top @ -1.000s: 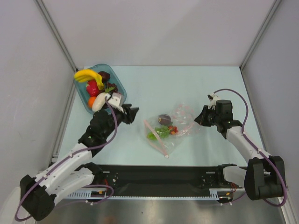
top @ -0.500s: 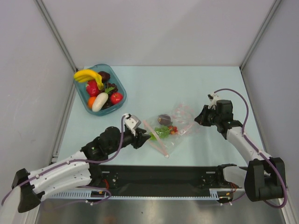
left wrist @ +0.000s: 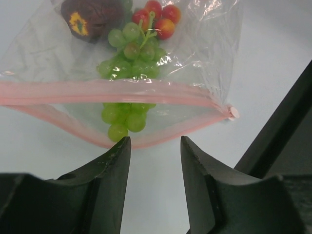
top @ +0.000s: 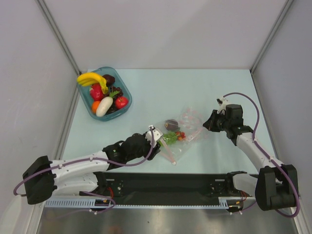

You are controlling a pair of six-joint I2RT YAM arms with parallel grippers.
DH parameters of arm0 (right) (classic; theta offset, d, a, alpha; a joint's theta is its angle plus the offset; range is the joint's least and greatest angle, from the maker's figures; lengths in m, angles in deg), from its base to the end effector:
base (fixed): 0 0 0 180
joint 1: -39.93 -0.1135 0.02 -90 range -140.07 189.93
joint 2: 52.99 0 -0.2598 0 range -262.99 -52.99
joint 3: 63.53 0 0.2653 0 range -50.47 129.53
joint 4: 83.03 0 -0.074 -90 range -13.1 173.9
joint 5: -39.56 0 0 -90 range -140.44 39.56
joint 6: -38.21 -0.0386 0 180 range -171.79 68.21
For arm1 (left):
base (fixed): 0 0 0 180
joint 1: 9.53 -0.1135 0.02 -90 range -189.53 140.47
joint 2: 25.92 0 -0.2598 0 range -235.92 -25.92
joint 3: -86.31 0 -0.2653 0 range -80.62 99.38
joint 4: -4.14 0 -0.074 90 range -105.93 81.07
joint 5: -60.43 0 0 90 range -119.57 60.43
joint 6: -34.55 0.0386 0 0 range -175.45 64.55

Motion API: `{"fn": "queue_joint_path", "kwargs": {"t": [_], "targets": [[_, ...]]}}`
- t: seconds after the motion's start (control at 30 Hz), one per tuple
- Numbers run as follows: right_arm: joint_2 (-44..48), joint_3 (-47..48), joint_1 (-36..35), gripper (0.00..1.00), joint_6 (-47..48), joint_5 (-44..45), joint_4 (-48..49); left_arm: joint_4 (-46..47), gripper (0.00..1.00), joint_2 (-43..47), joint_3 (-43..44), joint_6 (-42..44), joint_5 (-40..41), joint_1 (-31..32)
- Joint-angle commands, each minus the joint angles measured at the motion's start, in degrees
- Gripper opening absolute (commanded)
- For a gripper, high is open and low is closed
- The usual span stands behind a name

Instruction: Open the zip-top bag and remove the fake food

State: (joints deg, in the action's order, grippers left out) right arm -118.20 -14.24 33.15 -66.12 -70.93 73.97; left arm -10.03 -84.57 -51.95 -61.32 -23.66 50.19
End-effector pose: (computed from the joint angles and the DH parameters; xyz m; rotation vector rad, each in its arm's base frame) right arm 0.2485 0.0432 0.2074 -0.0459 2.2671 0.5991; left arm 0.1219 -0.2009 0.2002 0.9230 1.9566 -0.5678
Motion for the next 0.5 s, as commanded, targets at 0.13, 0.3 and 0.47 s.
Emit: {"fn": "queue_joint_path", "kwargs": {"t": [0.13, 0.3, 0.47], "targets": [[0.5, 0.8, -0.2, 0.0, 0.5, -1.1, 1.1, 8.7, 0.65, -4.6, 2.6, 7.6, 2.0, 1.2], [0.4, 0.9, -0.1, 0.0, 0.5, -1.7, 1.1, 13.3, 0.73, -7.9, 2.6, 11.8, 2.8, 1.2], [0.3, 0.9, -0.2, 0.0, 0.7, -2.1, 1.1, 14.6, 0.77, -14.3, 4.5, 14.2, 3.2, 1.0]]}}
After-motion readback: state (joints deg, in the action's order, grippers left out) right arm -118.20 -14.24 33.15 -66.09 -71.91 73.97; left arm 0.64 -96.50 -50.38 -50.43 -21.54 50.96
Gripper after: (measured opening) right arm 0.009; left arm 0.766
